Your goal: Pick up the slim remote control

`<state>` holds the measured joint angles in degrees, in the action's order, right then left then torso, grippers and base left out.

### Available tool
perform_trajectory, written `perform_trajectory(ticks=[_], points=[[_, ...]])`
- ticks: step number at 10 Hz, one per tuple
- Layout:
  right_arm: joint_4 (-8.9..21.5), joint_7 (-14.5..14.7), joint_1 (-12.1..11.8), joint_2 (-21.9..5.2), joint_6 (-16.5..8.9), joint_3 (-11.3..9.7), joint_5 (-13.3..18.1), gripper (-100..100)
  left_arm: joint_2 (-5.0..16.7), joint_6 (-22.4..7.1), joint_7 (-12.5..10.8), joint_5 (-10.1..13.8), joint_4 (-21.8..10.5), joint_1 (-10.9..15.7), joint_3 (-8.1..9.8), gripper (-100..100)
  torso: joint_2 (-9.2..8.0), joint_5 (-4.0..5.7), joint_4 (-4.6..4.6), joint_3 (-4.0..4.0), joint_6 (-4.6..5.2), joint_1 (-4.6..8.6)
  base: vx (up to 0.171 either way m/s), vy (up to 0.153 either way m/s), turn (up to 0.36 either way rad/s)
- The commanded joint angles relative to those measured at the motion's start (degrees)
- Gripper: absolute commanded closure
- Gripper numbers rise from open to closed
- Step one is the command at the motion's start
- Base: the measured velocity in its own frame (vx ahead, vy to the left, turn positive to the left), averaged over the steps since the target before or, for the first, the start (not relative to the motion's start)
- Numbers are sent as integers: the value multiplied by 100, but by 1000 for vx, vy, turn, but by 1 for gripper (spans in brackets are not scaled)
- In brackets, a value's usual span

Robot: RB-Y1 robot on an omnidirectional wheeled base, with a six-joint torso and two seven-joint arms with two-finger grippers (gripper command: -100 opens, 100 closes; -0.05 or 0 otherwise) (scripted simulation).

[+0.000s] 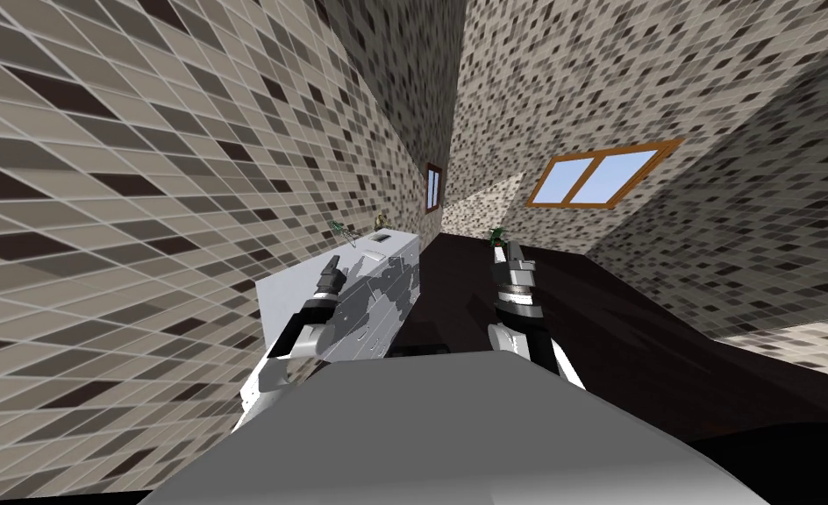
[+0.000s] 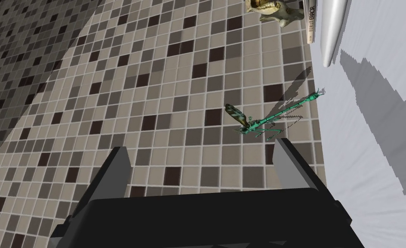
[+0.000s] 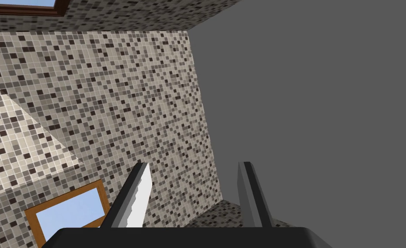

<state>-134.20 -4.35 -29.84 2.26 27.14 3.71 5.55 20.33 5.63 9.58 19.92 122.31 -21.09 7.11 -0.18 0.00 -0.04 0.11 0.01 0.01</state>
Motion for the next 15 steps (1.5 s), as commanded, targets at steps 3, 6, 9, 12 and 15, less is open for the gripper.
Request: perform_trajectory(ticks=[3,6,9,12,15], points=[[0,0,0,0,0,0,0,0,400,-484,77,448,-88,184,154,-100,-2,0,0,1,-1,1,-53,-9,-46],[0,0,0,0,0,0,0,0,918,-991,177,970,-237,453,355,-100,-1,0,0,1,-2,2,-55,-12,-68],[0,0,0,0,0,0,0,0,1246,-1413,223,1384,-310,583,455,-100,-3,0,-1,2,-1,1,-52,-11,-58],[0,0,-1,0,0,0,0,0,1763,-1883,301,1906,-454,822,645,-100,7,0,1,-3,-3,0,-35,-14,-72],[0,0,-1,0,0,0,0,0,2164,-2362,330,2383,-524,925,732,-100,9,0,2,-5,-2,0,-27,-9,-61]])
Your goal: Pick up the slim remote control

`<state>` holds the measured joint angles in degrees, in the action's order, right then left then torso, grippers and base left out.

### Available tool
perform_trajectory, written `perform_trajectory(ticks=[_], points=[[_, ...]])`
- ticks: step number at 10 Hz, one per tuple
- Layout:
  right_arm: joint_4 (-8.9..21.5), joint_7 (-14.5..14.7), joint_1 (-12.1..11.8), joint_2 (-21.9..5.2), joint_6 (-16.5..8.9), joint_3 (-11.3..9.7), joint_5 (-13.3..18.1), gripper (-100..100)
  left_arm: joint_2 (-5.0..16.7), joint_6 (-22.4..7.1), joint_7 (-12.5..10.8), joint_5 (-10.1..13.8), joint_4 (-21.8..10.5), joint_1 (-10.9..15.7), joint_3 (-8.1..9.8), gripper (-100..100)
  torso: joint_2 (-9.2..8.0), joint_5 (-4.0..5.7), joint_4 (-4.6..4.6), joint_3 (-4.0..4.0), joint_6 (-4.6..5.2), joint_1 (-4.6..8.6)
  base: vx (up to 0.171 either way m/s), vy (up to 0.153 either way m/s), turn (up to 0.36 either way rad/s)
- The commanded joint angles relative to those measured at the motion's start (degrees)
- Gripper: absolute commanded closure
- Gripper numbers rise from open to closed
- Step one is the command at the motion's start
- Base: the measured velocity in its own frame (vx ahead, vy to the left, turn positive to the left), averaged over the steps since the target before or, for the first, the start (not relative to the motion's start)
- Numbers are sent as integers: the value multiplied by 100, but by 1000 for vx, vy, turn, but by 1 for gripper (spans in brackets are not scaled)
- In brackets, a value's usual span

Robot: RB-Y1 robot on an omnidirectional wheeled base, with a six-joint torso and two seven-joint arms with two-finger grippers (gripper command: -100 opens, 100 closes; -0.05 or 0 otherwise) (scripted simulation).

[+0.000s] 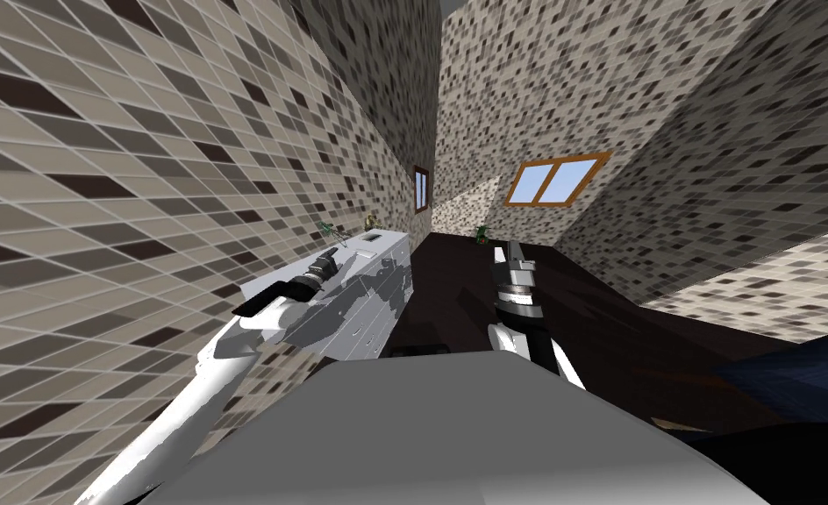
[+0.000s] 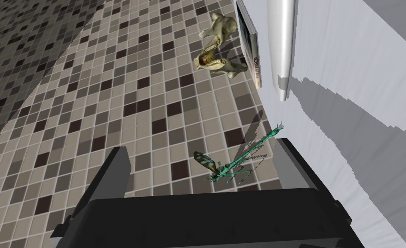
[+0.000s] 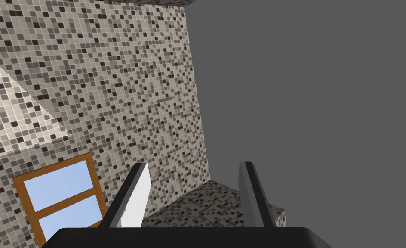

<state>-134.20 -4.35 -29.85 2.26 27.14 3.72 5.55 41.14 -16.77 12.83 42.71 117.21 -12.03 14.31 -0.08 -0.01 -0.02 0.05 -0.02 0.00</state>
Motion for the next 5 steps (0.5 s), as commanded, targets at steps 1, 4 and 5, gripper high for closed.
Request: perform_trajectory(ticks=[1,4,5], points=[[0,0,0,0,0,0,0,0,286,-286,25,286,-84,108,91,-100,0,0,0,0,0,0,-17,-15,-92],[0,0,0,0,0,0,0,0,728,-802,37,768,-154,182,161,-100,7,1,2,-4,2,2,-6,-10,-57],[0,0,0,0,0,0,0,0,898,-982,38,925,-225,240,222,-100,9,0,2,-5,0,1,11,-12,-71]])
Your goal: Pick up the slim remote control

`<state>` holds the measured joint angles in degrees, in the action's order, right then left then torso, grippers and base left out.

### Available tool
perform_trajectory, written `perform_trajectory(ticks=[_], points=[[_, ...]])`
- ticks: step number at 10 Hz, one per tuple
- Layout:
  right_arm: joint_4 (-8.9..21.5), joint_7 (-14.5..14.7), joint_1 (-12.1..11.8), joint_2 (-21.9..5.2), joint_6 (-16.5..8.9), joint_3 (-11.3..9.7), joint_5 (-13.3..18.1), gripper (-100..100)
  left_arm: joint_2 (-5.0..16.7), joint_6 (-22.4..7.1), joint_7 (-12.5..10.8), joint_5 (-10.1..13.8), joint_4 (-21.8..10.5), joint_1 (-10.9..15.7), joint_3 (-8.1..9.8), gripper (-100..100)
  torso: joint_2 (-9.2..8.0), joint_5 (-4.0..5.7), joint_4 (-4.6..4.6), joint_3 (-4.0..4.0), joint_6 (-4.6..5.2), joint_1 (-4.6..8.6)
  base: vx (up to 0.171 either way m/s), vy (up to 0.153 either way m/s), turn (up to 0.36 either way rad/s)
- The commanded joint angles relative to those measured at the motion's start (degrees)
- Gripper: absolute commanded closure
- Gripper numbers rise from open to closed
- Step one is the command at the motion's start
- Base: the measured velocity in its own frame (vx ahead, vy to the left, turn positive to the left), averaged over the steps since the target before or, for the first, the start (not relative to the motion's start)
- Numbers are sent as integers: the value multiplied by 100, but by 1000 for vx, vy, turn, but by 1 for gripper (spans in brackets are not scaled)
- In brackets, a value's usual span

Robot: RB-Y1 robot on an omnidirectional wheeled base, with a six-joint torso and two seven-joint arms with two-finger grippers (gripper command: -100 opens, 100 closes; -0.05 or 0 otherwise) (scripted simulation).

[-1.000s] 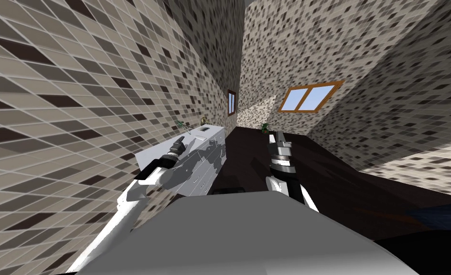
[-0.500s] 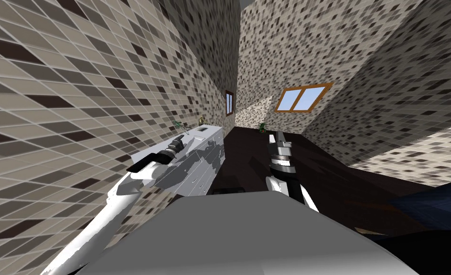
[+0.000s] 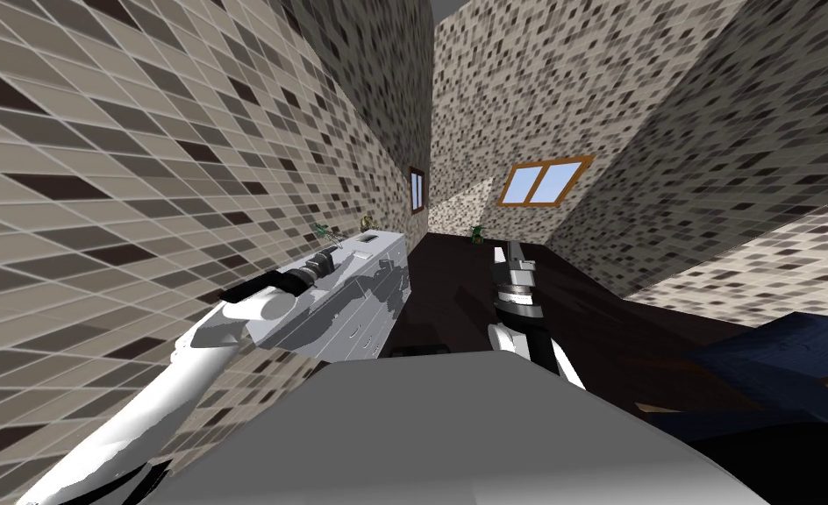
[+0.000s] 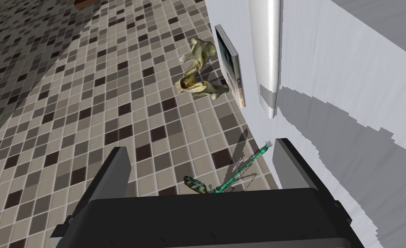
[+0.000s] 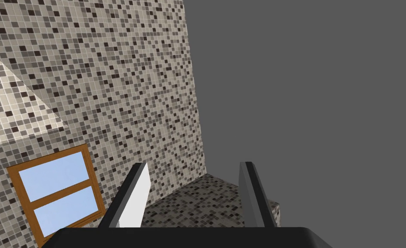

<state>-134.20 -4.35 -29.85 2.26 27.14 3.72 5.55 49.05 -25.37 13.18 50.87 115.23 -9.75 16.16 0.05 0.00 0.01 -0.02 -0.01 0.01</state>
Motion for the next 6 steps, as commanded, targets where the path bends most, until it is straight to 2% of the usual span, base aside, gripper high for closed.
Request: perform_trajectory(ticks=[1,6], points=[[0,0,0,0,0,0,0,0,267,-286,3,286,-27,11,36,-100,0,0,0,0,0,0,12,-6,-50],[0,0,-1,0,0,0,0,0,1117,-1108,-57,1138,-246,82,158,-100,9,-1,3,-6,-2,-3,32,-2,-65]])
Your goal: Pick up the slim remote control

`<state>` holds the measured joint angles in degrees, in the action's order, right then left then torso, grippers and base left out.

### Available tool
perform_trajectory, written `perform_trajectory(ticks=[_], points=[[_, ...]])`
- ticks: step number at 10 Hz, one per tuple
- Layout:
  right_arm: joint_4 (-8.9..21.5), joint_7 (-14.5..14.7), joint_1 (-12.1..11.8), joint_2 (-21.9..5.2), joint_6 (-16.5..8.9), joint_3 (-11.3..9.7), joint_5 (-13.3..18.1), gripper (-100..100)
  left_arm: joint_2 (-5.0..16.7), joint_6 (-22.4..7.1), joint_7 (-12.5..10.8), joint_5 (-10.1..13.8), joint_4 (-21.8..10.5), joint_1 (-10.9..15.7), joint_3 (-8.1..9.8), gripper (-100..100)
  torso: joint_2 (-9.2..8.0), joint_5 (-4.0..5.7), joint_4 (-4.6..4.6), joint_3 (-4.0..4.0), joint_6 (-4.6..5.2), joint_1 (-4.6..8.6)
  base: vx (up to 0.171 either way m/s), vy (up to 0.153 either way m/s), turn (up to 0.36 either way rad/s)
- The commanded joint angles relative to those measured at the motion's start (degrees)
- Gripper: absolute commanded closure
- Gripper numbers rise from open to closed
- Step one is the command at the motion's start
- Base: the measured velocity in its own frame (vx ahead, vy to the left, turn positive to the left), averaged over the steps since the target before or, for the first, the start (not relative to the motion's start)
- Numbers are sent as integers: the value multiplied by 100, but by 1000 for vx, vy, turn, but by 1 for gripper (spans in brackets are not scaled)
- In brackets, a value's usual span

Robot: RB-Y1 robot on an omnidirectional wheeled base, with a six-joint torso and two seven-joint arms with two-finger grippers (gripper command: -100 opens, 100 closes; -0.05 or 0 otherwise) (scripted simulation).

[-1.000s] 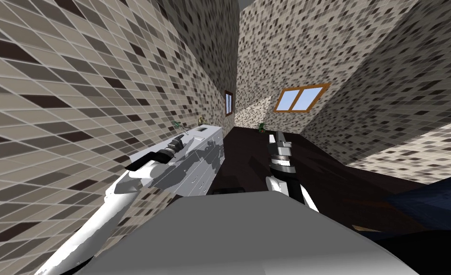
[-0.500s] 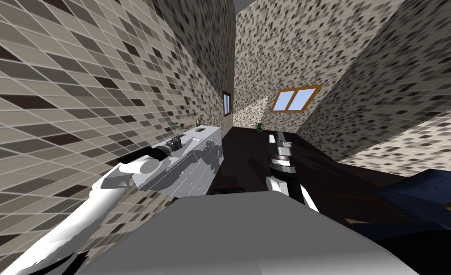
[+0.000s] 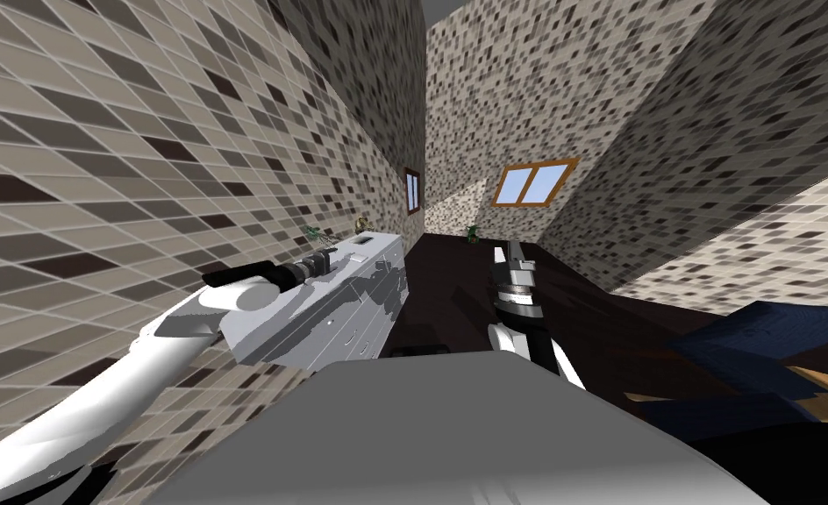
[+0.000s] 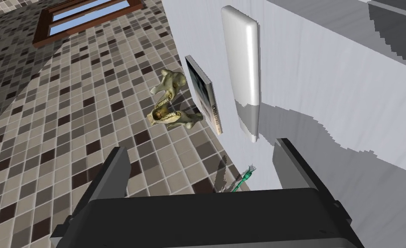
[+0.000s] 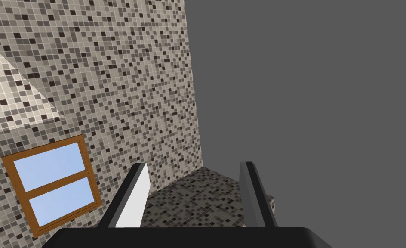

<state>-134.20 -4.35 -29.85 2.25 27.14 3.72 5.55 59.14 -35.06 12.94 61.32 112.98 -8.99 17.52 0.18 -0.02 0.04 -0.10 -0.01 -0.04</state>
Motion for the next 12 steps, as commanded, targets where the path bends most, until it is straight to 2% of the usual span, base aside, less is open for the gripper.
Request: perform_trajectory(ticks=[1,6,9,10,11,12], points=[[0,0,0,0,0,0,0,0,262,-283,-32,246,-21,7,22,-100,0,0,0,0,0,0,43,0,-49],[0,0,-1,0,0,0,0,0,1129,-1082,-179,1086,-236,-70,55,-100,11,-1,3,-7,-1,1,73,4,-61],[0,0,-1,0,0,0,0,0,1597,-1480,-243,1483,-302,-125,48,-100,16,-2,4,-10,-1,-5,78,15,-46],[0,0,-1,0,0,0,0,0,1792,-1682,-312,1704,-363,-191,33,-100,13,-1,4,-9,-2,0,109,15,-66],[0,0,-1,0,0,0,0,0,1918,-1758,-312,1773,-363,-191,33,-100,23,-1,6,-13,-1,-2,91,13,-32],[0,0,-1,0,0,0,0,0,2109,-1967,-385,2018,-420,-266,13,-100,20,-2,6,-13,-2,-1,90,15,-62]])
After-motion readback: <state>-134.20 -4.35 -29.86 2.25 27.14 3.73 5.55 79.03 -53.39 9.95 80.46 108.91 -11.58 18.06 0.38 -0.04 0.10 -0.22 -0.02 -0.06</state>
